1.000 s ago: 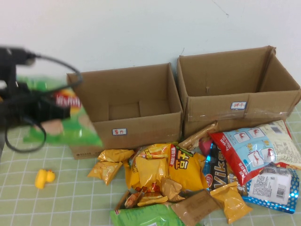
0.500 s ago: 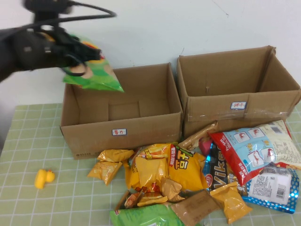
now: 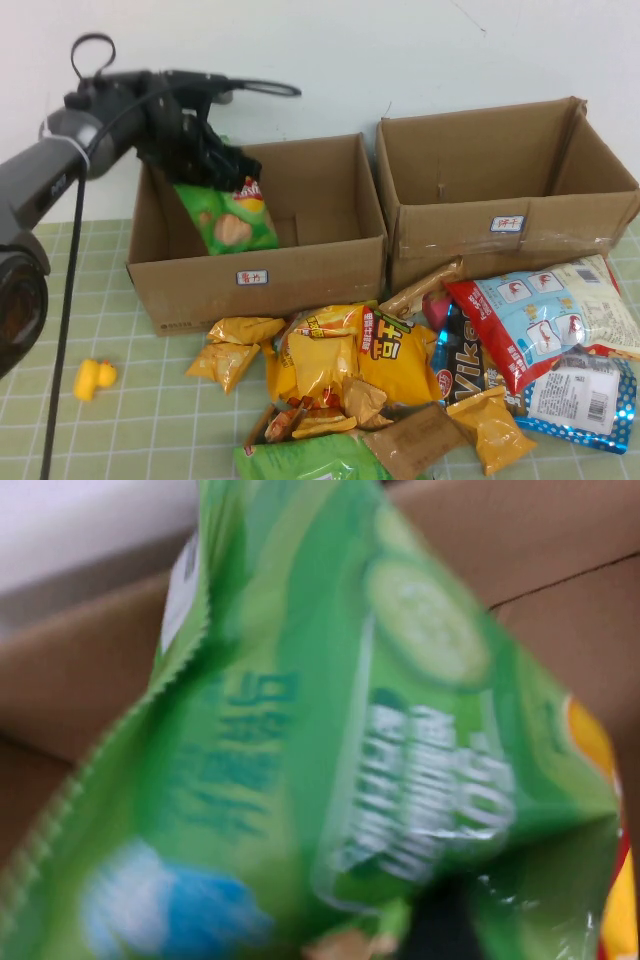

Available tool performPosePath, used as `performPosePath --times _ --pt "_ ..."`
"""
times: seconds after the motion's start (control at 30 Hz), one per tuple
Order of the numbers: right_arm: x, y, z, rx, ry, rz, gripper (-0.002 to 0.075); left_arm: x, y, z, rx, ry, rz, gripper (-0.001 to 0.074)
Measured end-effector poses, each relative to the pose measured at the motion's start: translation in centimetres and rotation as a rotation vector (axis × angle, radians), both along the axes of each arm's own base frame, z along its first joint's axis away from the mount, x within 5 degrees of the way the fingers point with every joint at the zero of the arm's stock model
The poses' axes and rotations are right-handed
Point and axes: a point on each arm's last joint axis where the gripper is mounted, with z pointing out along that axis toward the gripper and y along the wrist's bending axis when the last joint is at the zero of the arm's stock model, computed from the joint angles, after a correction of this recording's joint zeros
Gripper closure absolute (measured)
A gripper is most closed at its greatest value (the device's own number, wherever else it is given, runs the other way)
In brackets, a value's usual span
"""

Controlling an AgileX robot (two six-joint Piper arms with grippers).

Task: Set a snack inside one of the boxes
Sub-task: Place the potato chip in the potato chip box, then pick up the biscuit

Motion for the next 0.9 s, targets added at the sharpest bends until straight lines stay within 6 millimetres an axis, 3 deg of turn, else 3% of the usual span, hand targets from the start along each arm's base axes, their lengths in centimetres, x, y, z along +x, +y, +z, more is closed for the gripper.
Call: performPosePath --times 0.1,0.17,0.23,0.4,0.5,0.7,0.8,0.9 --pt "0.0 0.0 0.0 0.0 0.0 0.0 0.0728 0.1 0.1 2.4 0.02 -0.026 -0.015 0.0257" --pt "0.0 0.0 0.0 0.0 0.0 0.0 0.0728 -0.2 0.3 4.5 0.053 -0.045 -0.026 0.0262" --pt "0.0 0.0 0.0 0.002 0.0 0.0 0.0728 -0.9 0.8 7.2 0.102 -0.081 -0.044 0.0335" --pt "0.0 0.0 0.0 0.004 0.0 0.0 0.0728 -3.8 1.9 13.5 0.2 -0.159 -0.067 0.0643" --pt "0.0 0.1 0.1 0.012 -0.002 0.003 0.0728 -5.5 2.3 15.9 0.219 -0.168 -0.078 0.0708" --pt "0.0 0.2 0.2 -0.006 -0.031 0.028 0.0728 -9.5 2.8 19.5 0.242 -0.186 -0.123 0.0734" --pt "-0.1 0.3 0.3 -0.008 -0.035 0.036 0.0728 -12.3 3.1 19.9 0.235 -0.161 -0.151 0.0735" --pt "0.0 0.3 0.3 -0.014 -0.038 0.037 0.0728 -15.5 3.3 19.0 0.206 -0.121 -0.187 0.0735"
